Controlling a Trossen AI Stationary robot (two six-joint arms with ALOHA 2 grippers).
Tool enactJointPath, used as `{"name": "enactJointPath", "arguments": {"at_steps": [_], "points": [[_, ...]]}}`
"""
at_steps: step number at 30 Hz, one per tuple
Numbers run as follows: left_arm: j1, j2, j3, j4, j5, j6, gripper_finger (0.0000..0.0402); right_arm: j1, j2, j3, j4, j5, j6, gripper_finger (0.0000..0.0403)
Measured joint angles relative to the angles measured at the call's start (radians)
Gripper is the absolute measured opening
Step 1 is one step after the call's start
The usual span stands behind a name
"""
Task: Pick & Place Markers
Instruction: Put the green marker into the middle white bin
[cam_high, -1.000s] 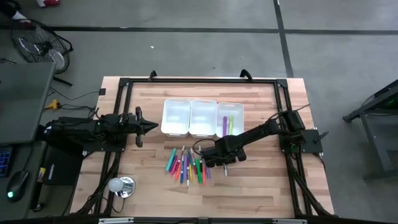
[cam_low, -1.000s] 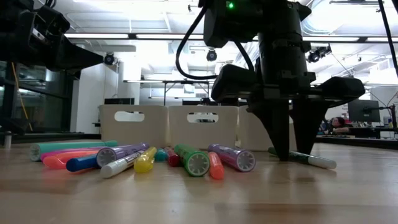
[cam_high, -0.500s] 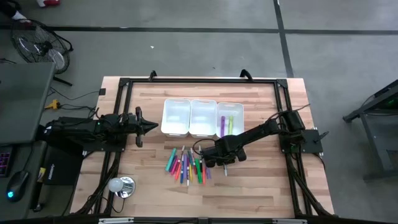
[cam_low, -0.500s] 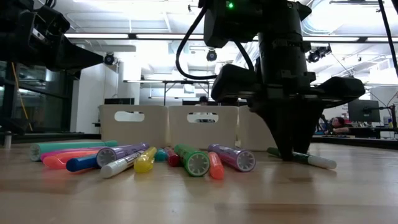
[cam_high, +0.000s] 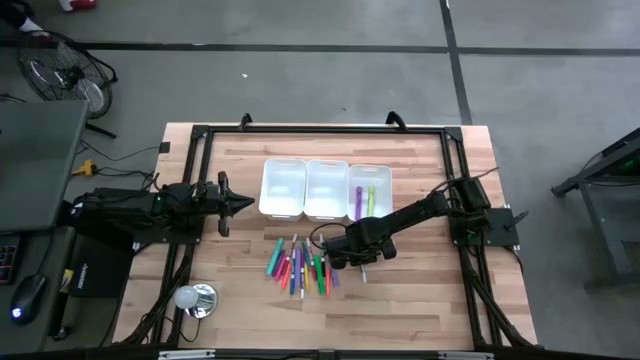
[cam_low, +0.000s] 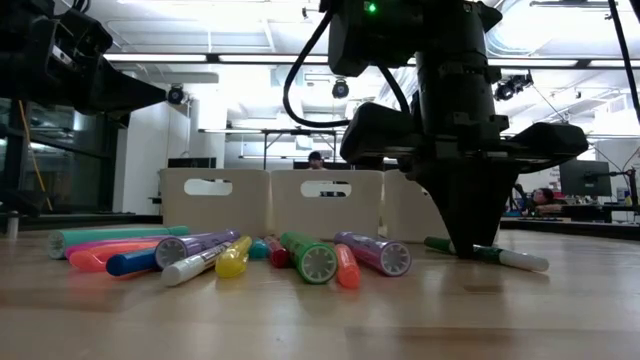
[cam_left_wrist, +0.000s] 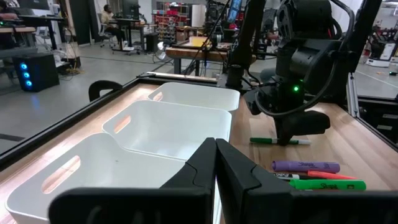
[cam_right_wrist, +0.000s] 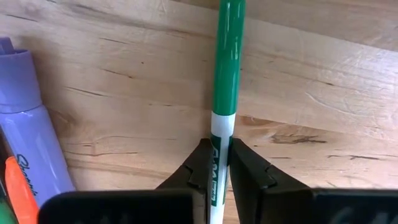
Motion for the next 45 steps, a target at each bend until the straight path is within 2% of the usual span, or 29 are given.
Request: {"name": "enactJointPath", "arguments": {"at_steps": [12, 23, 37, 45], "points": [[0.000, 0.000, 0.000, 0.000, 0.000, 0.000, 0.0007, 0.000, -0.006, -0.004, 0.021, -0.018, 0.002, 0.0023], [0.000, 0.000, 0.000, 0.000, 0.000, 0.000, 0.0007, 0.001, -0.063, -0.009, 0.015, 0.012, 0.011, 0.0023], [0.000, 0.000, 0.000, 0.000, 0.000, 0.000, 0.0007, 0.002, -0.077, -0.008, 0.136, -0.043, 0.022, 0.0022], [0.000, 0.000, 0.000, 0.000, 0.000, 0.000, 0.0007, 0.002, -0.147, -0.006, 0.156, 0.003, 0.029, 0.0022]]}}
